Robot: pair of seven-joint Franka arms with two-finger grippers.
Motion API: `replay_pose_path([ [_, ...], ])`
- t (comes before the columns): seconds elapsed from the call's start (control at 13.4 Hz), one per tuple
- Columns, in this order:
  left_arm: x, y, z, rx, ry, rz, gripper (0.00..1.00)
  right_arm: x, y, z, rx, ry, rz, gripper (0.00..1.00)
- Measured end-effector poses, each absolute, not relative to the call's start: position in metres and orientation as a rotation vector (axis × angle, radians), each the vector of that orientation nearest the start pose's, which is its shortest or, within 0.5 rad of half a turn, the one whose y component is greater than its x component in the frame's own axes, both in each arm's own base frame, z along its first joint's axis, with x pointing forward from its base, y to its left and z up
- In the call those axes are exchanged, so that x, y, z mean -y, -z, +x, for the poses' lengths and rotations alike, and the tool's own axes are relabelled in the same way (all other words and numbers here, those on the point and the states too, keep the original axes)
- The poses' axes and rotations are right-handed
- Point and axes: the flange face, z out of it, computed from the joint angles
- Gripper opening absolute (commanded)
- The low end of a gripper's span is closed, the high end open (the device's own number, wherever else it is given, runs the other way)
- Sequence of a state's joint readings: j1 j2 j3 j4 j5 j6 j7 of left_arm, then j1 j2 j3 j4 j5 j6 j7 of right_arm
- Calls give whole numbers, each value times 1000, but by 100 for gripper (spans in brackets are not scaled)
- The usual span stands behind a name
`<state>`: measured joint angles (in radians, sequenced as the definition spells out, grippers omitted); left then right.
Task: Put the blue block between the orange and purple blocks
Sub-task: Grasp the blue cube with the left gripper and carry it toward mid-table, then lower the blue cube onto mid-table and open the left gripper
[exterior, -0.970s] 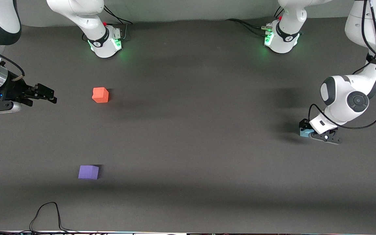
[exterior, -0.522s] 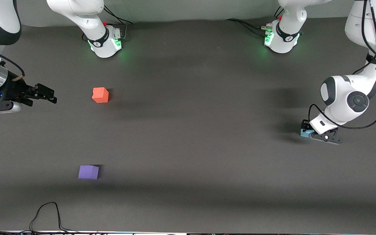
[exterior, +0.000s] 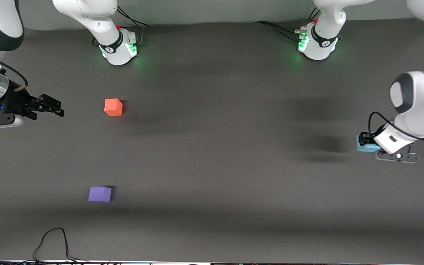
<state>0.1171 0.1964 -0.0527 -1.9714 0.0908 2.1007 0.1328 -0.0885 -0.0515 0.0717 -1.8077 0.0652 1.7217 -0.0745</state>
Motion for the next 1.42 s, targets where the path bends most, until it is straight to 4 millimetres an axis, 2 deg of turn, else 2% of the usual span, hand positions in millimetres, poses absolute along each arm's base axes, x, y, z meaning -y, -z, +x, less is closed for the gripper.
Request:
replay_pose_path([
  [0.15, -25, -405, 590, -156, -149, -3068, 35, 2, -553, 543, 72, -49, -3078, 100],
  [0.3, 4, -419, 594, -101, -151, -3064, 35, 2, -553, 543, 72, -49, -3078, 100],
  [0.37, 30, -422, 594, -64, -145, -3062, 35, 2, -553, 543, 72, -49, -3078, 100],
  [0.45, 62, -424, 592, -30, -141, -3059, 35, 2, -553, 543, 72, -49, -3078, 100],
  [0.52, 104, -426, 590, -3, -127, -3059, 35, 2, -553, 543, 72, -49, -3078, 100],
  [0.75, 254, -421, 568, 53, -107, -3082, 35, 2, -553, 543, 72, -49, -3078, 100],
  [0.9, 347, -399, 547, 70, -111, -3080, 35, 2, -553, 543, 72, -49, -3078, 100],
  [0.97, 389, -380, 537, 80, -110, -3082, 35, 2, -553, 543, 72, -49, -3078, 100],
  [1.12, 461, -331, 519, 74, -71, -3114, 35, 2, -553, 543, 72, -50, -3078, 100],
  [1.19, 487, -304, 509, 67, -55, -3130, 35, 2, -553, 543, 72, -50, -3078, 100],
  [1.27, 503, -280, 501, 66, -54, -3136, 35, 2, -553, 543, 72, -50, -3078, 100],
  [1.42, 518, -244, 489, 50, -80, -3125, 35, 2, -553, 543, 72, -50, -3078, 100],
])
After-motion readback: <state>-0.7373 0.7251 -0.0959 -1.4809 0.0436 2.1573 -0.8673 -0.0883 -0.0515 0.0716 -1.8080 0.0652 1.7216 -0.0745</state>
